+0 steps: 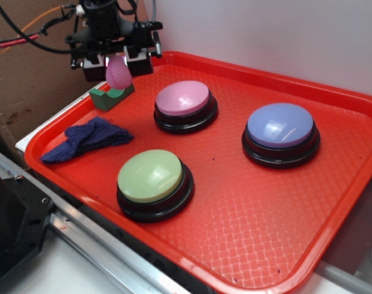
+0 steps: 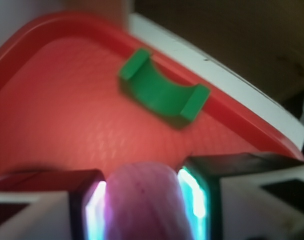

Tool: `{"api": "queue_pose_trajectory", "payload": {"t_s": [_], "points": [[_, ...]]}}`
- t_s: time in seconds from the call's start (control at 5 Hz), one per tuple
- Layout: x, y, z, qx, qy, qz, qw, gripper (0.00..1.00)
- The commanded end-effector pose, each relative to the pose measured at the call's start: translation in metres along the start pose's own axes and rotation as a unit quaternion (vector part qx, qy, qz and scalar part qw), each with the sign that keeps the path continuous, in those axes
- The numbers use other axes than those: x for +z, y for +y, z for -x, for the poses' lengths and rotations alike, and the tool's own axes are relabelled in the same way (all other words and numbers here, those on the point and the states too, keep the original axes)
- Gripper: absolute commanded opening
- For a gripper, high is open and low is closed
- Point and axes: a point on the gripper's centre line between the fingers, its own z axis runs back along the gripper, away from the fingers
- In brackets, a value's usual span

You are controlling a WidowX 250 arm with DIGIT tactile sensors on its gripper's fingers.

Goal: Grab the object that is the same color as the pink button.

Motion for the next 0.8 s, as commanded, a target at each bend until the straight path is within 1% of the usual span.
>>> {"api": "queue_pose_trajectory", "payload": {"t_s": [0.0,0.2,0.4,0.6], "points": [[0.073,-0.007,0.018,-0.158,0.034,0.124,0.979,0.08],[0.091,-0.007,0.025,-0.188,0.055,0.145,0.970,0.08],[0.091,-0.008,0.029,-0.198,0.053,0.137,0.969,0.06],[0.085,-0.008,0.024,-0.191,0.050,0.116,0.973,0.00]]}}
